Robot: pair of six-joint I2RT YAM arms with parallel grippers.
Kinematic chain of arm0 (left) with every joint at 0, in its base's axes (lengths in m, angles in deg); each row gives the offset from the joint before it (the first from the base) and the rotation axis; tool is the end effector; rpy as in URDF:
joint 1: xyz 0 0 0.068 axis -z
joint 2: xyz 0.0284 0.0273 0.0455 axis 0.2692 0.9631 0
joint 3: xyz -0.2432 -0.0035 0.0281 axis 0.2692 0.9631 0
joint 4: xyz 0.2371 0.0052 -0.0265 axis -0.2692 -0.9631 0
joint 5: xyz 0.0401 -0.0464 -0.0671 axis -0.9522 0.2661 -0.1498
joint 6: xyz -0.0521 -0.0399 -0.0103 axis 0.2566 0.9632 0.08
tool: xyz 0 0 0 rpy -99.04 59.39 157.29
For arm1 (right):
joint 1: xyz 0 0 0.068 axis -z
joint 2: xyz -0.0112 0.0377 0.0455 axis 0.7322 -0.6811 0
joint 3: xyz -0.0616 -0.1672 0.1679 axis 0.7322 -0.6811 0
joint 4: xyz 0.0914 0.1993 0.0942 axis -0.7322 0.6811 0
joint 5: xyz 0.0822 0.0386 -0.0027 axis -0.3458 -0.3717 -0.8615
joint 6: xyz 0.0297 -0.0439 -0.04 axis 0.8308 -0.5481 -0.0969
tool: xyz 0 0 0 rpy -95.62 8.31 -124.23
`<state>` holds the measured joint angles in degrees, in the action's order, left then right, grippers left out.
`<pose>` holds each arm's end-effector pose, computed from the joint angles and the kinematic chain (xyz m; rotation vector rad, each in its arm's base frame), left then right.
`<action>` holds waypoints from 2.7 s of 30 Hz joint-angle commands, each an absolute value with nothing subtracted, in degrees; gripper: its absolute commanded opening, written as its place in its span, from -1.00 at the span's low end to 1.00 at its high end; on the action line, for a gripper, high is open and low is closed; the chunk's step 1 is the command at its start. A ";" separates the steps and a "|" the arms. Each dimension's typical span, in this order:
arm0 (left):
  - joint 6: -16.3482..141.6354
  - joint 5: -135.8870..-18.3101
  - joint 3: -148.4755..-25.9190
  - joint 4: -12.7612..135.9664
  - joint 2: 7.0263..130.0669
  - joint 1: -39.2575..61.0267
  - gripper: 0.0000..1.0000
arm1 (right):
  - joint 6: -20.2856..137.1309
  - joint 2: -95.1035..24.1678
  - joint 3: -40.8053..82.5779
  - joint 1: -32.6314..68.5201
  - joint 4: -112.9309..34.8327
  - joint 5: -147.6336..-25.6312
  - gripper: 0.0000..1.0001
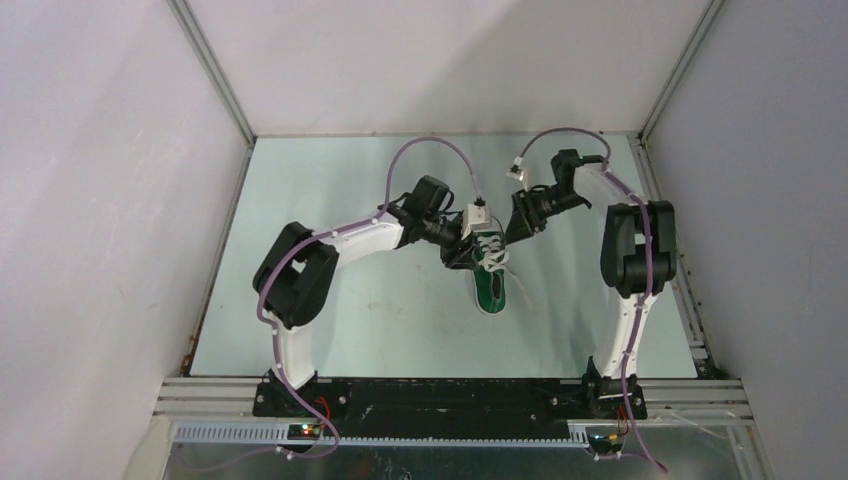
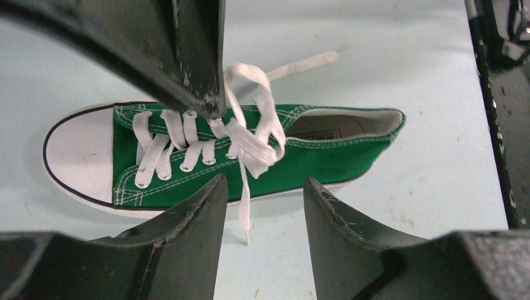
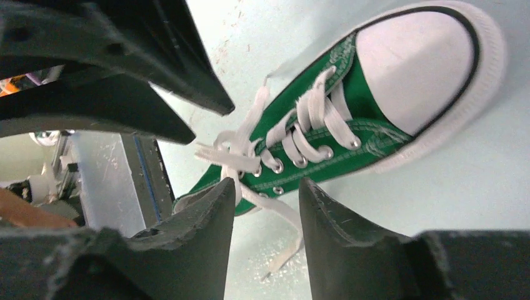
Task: Tie the shoes
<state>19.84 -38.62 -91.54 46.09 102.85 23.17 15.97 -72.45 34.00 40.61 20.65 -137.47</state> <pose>0.2817 -0.2755 0.1842 1.6060 1.6197 -1.0283 0.3454 0.0843 0.1637 -0.9171 2.3700 1.3744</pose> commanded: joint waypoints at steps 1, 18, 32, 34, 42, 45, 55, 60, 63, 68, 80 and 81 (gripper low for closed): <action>28.46 -40.87 -86.96 55.81 100.20 23.76 0.09 | 18.41 -64.79 32.48 43.58 20.54 -135.52 -0.05; 31.93 -42.53 -89.16 58.84 101.15 25.50 0.28 | 25.05 -64.63 27.29 41.00 19.63 -132.80 0.19; 24.92 -41.66 -91.38 54.90 101.60 25.89 0.21 | 24.93 -66.96 28.08 38.55 21.50 -135.83 -0.77; 23.38 -41.57 -92.25 53.89 101.77 26.15 0.19 | 25.10 -66.83 28.89 38.57 22.43 -137.35 -0.96; 17.68 -41.01 -94.71 49.59 102.88 26.68 0.14 | 27.87 -67.38 30.90 38.44 21.92 -142.53 -1.00; 16.61 -41.06 -95.33 47.86 103.27 26.91 0.14 | 29.01 -68.03 31.23 38.41 21.72 -144.54 -1.00; 11.62 -42.57 -96.42 43.66 103.48 28.26 0.01 | 30.26 -69.26 32.44 38.30 21.76 -146.06 -1.00; 9.97 -44.20 -97.10 43.15 103.73 28.70 -0.03 | 30.36 -69.62 32.63 38.29 21.95 -146.68 -1.00; 9.33 -44.96 -97.49 43.03 104.06 28.80 -0.05 | 30.31 -69.89 33.18 38.29 22.09 -146.85 -1.00; 6.88 -45.86 -98.03 41.91 104.40 29.20 -0.14 | 30.05 -70.22 33.75 38.57 22.64 -146.77 -1.00; -1.66 -43.20 -99.03 35.94 104.62 29.22 -0.09 | 29.79 -69.76 32.97 39.17 23.02 -146.67 -1.00; -2.22 -43.33 -99.04 35.90 104.64 29.21 -0.09 | 29.80 -69.78 32.97 39.21 23.02 -146.67 -1.00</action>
<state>2.79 -45.42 -96.43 38.29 104.60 28.79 30.13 -69.78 31.45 38.93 22.40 -145.16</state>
